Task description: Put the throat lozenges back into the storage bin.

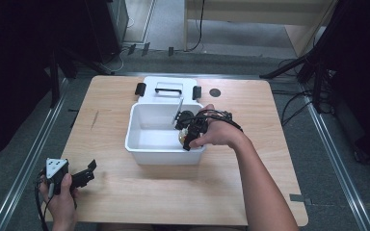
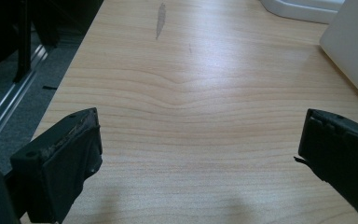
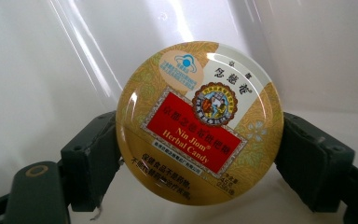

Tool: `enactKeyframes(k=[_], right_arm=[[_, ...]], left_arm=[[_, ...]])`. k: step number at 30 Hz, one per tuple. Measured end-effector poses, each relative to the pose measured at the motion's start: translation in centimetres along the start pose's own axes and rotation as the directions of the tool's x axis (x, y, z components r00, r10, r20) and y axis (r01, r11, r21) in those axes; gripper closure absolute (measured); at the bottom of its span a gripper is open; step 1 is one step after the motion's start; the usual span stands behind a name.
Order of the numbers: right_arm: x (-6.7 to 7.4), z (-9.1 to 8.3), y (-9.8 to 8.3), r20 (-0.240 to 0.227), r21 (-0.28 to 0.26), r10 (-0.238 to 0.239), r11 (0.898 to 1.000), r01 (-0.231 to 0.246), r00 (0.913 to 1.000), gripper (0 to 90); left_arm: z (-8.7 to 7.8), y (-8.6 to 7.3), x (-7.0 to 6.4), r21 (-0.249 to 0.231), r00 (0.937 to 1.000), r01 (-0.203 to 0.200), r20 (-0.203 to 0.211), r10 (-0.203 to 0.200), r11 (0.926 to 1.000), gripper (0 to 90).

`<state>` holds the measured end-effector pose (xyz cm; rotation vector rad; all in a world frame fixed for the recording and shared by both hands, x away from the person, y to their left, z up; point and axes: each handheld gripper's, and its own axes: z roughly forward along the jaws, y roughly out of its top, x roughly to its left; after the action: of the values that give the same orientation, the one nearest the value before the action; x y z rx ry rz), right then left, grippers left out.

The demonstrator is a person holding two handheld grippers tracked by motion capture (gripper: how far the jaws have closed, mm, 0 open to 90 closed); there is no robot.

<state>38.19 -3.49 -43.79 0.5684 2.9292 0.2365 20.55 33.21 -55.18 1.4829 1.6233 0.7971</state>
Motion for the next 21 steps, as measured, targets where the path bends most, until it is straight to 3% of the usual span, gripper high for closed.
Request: enactKeyframes(k=[10,16,21], right_arm=[[0.04,0.08,0.02,0.007,0.001,0.012,1.0,-0.012,0.9999,18.6],[-0.05,-0.07,-0.16,0.012,-0.006,0.0,1.0,0.0,0.9999,25.9],[-0.04,-0.29,-0.33,-0.006,-0.009,-0.003,1.0,0.003,1.0,25.7]], left_arm=[[0.01,0.0,0.0,0.0,1.0,0.002,0.003,-0.002,1.0,0.0],[0.02,0.0,-0.01,-0.001,1.0,0.003,0.002,-0.003,1.0,0.0],[0.03,0.0,-0.01,0.0,1.0,0.003,0.002,-0.003,1.0,0.0]])
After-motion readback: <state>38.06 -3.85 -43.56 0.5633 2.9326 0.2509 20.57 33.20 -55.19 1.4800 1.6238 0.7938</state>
